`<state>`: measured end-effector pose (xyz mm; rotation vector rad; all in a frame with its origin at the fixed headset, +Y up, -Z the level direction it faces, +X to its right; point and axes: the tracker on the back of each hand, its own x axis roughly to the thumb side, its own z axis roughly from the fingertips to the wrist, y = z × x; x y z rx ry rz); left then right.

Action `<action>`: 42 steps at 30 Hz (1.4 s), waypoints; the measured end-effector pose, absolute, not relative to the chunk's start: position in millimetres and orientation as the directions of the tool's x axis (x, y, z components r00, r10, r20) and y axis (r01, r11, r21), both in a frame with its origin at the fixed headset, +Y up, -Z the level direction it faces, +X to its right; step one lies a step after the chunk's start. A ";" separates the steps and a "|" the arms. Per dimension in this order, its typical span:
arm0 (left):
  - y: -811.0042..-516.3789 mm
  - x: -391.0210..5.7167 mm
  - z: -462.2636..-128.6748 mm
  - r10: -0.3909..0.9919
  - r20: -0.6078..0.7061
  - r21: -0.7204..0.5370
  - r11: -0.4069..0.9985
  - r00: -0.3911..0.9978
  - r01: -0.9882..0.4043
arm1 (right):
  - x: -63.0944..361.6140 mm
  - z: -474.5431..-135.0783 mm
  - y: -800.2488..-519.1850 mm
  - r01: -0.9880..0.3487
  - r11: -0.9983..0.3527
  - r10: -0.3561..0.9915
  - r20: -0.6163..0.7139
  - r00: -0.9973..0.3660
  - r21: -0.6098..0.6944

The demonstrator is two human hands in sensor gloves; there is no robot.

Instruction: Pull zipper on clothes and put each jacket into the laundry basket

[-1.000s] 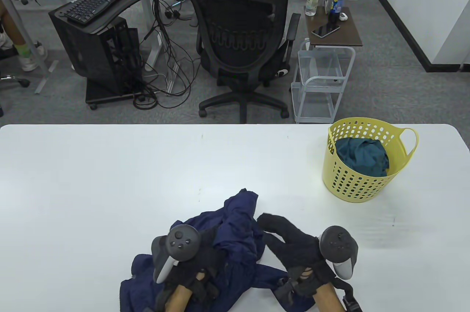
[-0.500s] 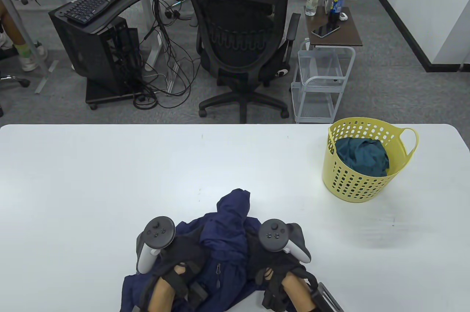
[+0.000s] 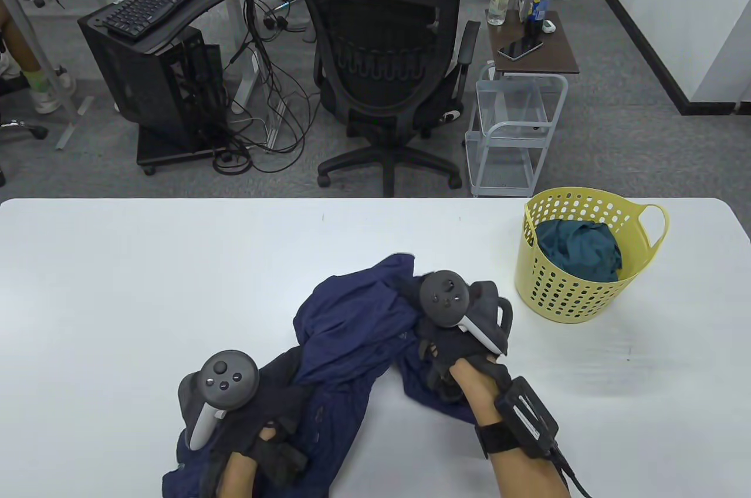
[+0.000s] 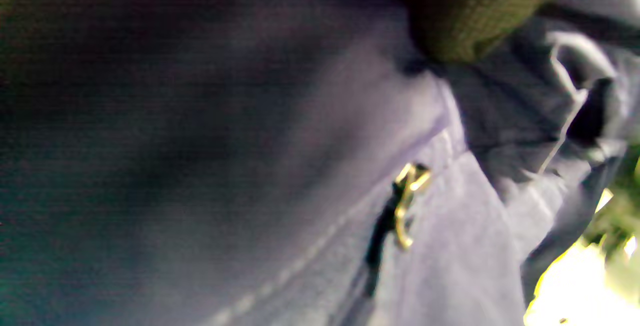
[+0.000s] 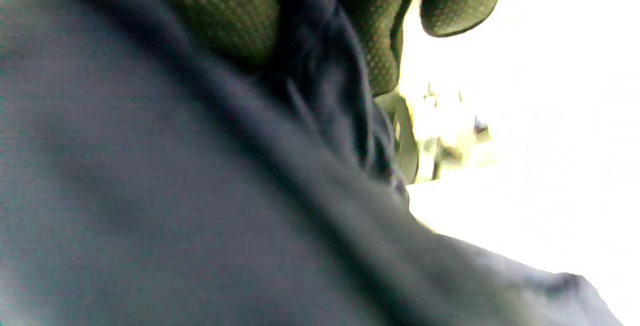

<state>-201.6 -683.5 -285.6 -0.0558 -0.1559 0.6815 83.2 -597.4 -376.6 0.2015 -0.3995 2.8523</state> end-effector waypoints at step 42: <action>-790.1 -169.0 -319.1 0.018 -0.068 -0.597 0.800 0.998 -0.055 | 68.2 -312.6 -773.5 -0.049 -0.921 0.103 0.119 -0.988 0.385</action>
